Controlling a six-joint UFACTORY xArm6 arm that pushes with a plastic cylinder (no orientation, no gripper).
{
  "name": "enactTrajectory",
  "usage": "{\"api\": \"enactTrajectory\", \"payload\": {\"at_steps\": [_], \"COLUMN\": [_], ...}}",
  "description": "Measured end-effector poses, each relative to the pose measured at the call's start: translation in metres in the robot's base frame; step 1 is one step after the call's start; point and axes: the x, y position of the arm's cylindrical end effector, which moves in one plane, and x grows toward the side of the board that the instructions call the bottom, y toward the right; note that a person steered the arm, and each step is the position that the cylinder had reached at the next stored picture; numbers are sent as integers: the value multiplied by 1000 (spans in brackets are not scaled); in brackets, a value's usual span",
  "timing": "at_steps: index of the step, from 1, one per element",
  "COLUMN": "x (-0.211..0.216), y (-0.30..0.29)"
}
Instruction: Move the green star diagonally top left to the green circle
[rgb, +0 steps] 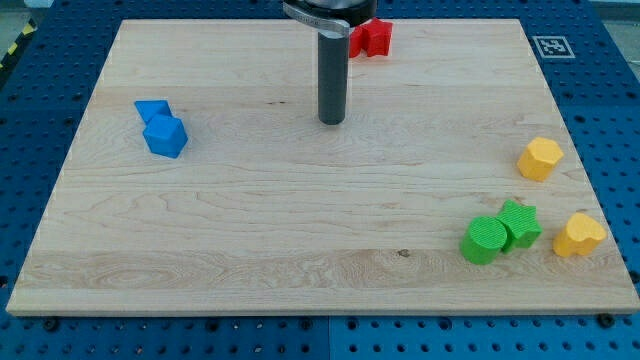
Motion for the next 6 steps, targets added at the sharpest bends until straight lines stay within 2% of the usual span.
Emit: {"api": "enactTrajectory", "payload": {"at_steps": [1, 2, 4, 5, 6], "x": [0, 20, 129, 188, 229], "y": [0, -7, -38, -20, 38]}}
